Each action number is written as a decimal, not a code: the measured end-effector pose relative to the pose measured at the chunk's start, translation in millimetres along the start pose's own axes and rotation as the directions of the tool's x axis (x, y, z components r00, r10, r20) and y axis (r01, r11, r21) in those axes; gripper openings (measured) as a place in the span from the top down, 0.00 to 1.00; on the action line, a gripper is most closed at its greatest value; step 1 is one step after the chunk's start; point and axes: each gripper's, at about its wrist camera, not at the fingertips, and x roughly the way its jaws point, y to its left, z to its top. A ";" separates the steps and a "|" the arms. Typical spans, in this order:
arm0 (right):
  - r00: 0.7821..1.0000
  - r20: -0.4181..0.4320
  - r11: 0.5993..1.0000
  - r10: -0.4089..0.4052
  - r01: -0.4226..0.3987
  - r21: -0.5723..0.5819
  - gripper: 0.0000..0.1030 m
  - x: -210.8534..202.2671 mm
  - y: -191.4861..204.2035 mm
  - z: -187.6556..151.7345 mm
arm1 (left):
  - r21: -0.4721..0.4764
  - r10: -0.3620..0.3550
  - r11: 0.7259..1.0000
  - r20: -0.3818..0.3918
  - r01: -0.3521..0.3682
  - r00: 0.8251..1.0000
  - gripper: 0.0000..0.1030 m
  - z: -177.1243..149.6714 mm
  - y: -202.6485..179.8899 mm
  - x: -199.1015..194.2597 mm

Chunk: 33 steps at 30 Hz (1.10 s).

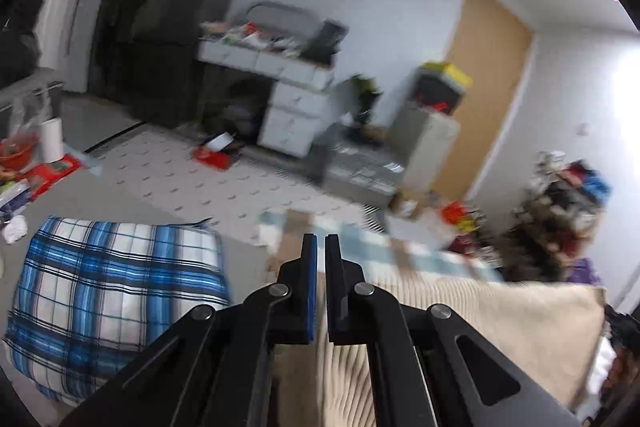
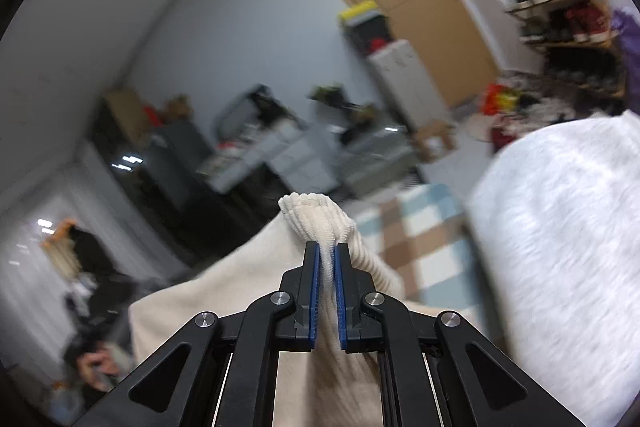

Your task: Fold large clothes

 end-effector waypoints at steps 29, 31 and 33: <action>0.902 -0.338 0.963 -0.269 0.258 -0.077 0.58 10.6 -32.3 -128.6 | 0.199 0.080 0.980 -0.491 0.022 0.868 0.61 -153.3 -25.2 -19.4; 0.890 -0.338 0.952 -0.304 0.291 -0.091 0.90 13.1 -35.0 -125.4 | 0.195 0.075 0.981 -0.467 0.020 0.881 0.76 -153.3 -27.4 -23.6; 0.895 -0.330 0.953 -0.301 0.294 -0.072 0.97 4.9 -40.7 -118.7 | 0.209 0.086 0.978 -0.443 0.009 0.892 0.87 -149.8 -30.6 -27.6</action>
